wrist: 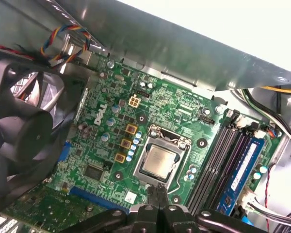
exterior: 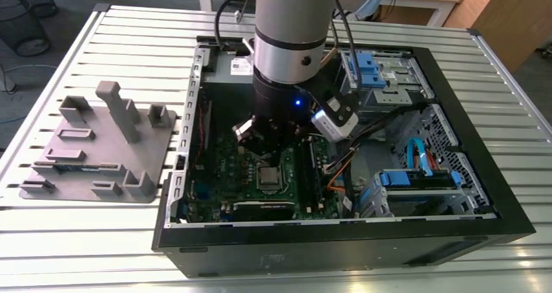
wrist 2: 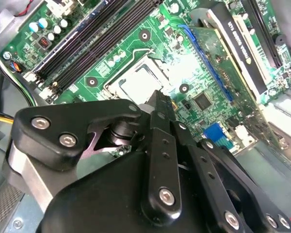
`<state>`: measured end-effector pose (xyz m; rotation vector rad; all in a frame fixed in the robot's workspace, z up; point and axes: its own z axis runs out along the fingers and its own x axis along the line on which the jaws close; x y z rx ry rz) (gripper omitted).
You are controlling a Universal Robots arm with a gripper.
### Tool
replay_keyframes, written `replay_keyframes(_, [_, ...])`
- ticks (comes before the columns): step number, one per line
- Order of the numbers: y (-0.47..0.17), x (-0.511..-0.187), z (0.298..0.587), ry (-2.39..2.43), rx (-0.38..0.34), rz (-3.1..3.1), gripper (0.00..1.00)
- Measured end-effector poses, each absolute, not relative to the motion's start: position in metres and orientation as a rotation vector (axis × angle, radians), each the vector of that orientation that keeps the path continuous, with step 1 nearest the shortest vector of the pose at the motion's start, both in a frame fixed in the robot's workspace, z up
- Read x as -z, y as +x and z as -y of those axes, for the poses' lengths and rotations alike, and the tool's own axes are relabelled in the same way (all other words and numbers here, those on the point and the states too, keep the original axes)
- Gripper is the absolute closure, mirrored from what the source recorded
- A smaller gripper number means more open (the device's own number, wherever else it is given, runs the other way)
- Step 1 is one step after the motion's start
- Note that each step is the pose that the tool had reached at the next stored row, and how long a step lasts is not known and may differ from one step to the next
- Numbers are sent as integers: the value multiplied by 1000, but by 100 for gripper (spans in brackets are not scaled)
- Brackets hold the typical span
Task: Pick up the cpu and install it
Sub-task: 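Install the first cpu locking lever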
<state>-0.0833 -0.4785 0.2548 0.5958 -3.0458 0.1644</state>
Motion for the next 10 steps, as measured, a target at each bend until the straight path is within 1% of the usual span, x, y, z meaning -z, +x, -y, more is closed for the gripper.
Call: replay_keyframes(10, [-83,-255,479,596,-165,3046,89])
